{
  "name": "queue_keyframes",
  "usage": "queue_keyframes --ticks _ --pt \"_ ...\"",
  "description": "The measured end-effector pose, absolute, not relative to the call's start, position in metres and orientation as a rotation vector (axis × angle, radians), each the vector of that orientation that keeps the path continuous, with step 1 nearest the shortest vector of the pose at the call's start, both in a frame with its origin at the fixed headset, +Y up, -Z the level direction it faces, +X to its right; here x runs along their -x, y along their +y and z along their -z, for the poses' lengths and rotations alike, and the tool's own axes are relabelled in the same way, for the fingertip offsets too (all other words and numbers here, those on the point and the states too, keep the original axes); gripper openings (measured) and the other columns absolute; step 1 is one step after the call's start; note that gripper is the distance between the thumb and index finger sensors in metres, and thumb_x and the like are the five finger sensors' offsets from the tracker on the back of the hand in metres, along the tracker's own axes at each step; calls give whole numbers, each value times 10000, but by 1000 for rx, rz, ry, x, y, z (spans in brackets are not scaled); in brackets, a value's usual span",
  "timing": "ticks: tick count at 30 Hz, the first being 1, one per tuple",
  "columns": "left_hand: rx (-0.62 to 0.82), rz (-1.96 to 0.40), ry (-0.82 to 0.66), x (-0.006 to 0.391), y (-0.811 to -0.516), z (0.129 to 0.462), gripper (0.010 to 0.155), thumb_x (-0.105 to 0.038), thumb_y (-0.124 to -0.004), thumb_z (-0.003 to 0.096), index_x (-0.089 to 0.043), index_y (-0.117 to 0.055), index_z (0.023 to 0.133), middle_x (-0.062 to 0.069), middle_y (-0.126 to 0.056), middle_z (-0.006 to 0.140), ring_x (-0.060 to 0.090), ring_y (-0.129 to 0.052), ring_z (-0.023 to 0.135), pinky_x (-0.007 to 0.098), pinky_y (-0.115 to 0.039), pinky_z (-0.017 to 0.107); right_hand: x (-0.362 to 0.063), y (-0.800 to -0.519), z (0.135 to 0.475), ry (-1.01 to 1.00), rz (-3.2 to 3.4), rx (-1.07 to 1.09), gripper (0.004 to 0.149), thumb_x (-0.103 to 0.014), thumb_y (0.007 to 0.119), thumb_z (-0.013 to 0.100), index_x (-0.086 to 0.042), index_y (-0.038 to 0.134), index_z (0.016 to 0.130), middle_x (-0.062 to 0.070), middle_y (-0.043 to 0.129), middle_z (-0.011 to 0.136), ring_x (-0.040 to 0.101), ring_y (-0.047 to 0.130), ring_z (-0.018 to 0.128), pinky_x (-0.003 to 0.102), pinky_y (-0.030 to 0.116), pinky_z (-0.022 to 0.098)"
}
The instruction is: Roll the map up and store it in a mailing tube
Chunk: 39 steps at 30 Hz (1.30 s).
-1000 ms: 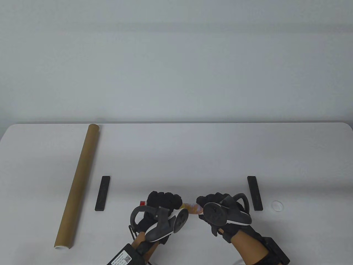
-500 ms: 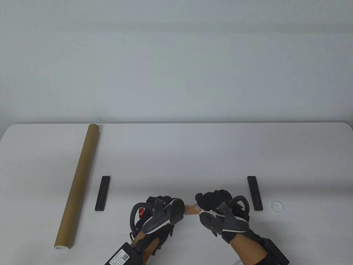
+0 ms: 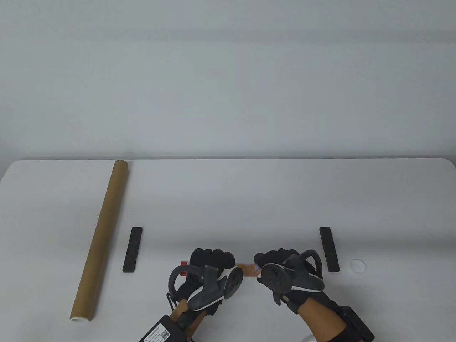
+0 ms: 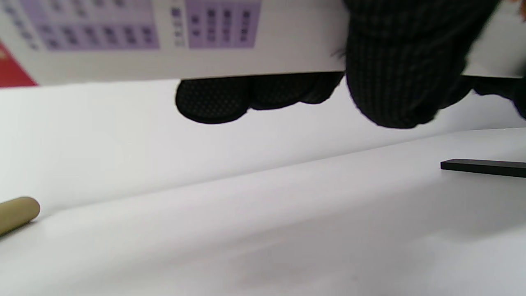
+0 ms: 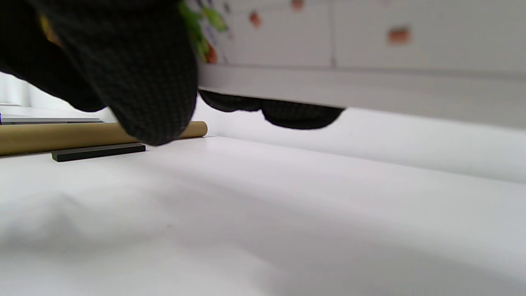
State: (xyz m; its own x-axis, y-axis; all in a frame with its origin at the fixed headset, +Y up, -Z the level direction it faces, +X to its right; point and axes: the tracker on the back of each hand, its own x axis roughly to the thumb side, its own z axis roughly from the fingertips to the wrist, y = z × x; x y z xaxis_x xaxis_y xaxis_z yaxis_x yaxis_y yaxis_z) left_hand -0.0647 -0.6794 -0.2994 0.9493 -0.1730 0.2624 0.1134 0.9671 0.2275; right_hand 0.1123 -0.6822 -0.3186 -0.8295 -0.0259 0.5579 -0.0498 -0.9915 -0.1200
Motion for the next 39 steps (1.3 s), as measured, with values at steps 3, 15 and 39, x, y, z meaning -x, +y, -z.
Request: queue_keyframes --ticks 3,15,39 --pt "-196 134 -293 65 -680 301 504 -624 -941 307 -404 -866 755 -86 -968 633 146 -1032 566 389 -784 646 -113 -683 319 -186 -2982 -917 577 -406 990 410 -93 867 879 49 951 632 279 1015 467 545 811 469" --pt "70 -31 -257 74 -685 313 477 -619 -944 319 -394 -878 734 -78 -974 603 151 -1037 531 386 -798 630 -105 -681 309 -414 -3090 -992 625 -421 981 415 -106 828 932 71 921 723 333 983 587 583 749 545" --pt "-156 133 -261 77 -683 308 570 -625 -950 301 -422 -825 819 -102 -955 693 146 -1022 639 404 -762 677 -121 -690 332 36 -2899 -856 552 -412 978 427 -86 882 863 50 958 621 289 1013 464 555 805 468"
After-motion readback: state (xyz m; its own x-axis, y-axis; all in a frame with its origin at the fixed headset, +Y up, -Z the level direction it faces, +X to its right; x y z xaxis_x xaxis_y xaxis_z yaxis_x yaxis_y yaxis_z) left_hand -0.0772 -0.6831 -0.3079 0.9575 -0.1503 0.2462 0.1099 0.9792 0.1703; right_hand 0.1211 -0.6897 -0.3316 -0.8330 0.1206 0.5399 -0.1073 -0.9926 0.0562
